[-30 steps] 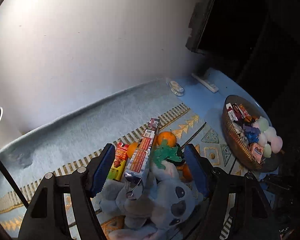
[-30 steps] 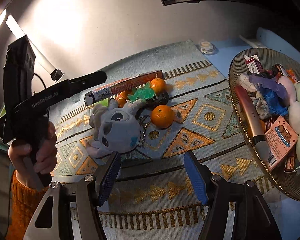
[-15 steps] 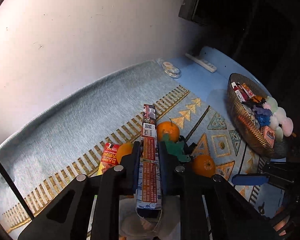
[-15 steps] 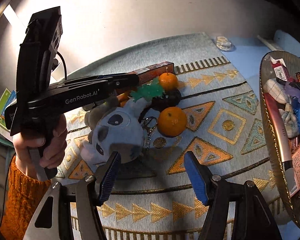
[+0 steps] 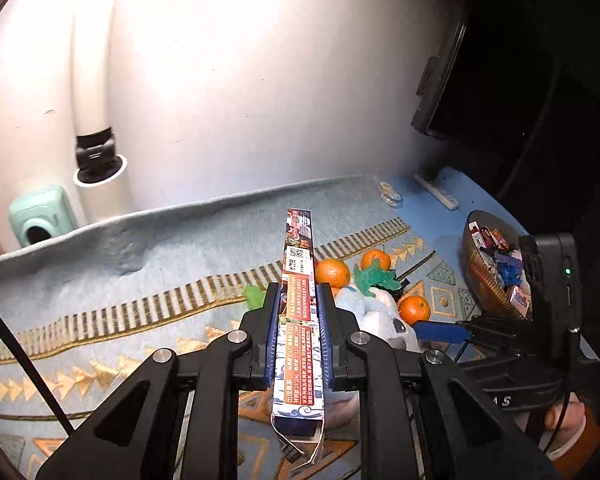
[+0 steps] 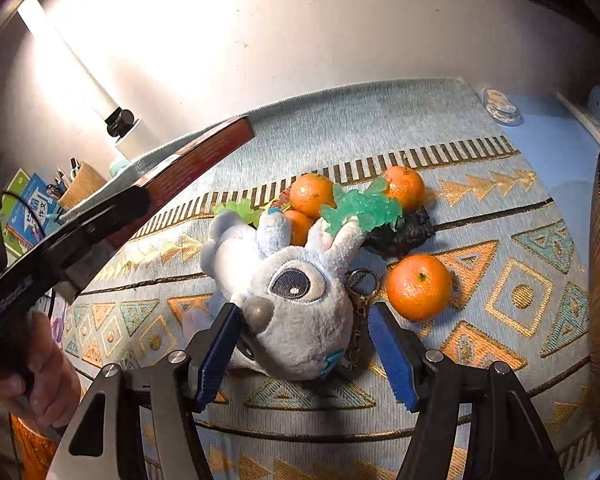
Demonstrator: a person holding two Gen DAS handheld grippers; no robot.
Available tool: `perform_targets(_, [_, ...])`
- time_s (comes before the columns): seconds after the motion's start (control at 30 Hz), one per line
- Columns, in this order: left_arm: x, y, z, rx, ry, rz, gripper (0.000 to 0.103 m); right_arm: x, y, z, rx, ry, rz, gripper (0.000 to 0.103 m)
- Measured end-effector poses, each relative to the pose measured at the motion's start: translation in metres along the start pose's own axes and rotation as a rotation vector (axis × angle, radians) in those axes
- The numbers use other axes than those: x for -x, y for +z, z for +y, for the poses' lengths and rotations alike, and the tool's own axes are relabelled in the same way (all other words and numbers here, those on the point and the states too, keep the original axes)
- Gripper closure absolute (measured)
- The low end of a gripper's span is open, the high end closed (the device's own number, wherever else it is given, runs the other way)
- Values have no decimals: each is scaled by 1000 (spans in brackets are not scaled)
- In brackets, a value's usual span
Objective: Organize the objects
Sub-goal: 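Grasp the long red-and-white box with the left gripper, then hold the red-and-white box in the left gripper while the right grasps the grey plush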
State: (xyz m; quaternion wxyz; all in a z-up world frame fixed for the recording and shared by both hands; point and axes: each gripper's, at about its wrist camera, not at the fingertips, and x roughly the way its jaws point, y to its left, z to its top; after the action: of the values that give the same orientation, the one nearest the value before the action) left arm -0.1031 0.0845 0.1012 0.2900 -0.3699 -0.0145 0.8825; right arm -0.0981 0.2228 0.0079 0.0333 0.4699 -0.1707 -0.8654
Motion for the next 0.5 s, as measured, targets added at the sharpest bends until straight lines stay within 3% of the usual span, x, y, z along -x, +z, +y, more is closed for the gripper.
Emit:
perform_targets(0.1, [15, -13, 15, 37, 24, -3, 89, -5, -4, 7, -48, 35, 25, 37])
perform_targets(0.27, [27, -33, 33, 111, 34, 15, 89, -12, -5, 12, -67, 23, 8, 35])
perform_targets(0.5, [53, -64, 27, 146, 28, 5, 89, 10, -28, 20, -59, 24, 1, 42])
